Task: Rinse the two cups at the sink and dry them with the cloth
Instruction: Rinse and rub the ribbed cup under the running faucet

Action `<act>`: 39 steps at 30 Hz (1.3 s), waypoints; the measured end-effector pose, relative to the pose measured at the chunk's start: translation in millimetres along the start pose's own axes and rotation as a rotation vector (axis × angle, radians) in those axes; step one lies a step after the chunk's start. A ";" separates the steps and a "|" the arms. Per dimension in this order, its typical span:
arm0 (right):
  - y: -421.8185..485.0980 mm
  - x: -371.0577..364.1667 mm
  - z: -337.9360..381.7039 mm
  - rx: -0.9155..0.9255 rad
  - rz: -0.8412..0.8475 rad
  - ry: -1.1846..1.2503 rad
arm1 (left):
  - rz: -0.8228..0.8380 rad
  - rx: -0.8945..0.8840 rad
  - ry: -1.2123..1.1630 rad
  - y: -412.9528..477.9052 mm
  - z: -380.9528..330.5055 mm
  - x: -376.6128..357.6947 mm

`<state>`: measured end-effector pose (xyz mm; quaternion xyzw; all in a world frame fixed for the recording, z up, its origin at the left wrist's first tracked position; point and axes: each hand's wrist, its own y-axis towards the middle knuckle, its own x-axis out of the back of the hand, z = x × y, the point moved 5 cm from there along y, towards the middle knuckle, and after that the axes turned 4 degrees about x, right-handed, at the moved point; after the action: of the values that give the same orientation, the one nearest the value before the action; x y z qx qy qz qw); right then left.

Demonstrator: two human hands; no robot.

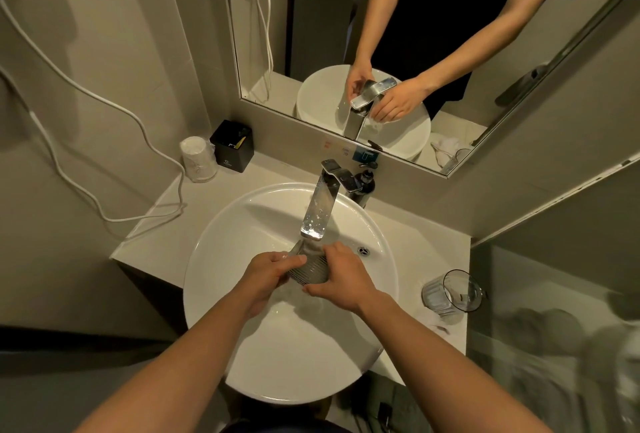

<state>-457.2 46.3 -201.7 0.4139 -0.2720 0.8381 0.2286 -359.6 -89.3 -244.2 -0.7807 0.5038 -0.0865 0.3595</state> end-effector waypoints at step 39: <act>-1.8 8.8 5.9 0.013 0.052 -0.101 | -0.011 -0.052 0.207 0.8 -24.2 5.2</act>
<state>-457.6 45.3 -191.0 0.4497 -0.2885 0.8236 0.1901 -369.7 -105.4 -228.3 -0.7793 0.5362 -0.1556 0.2846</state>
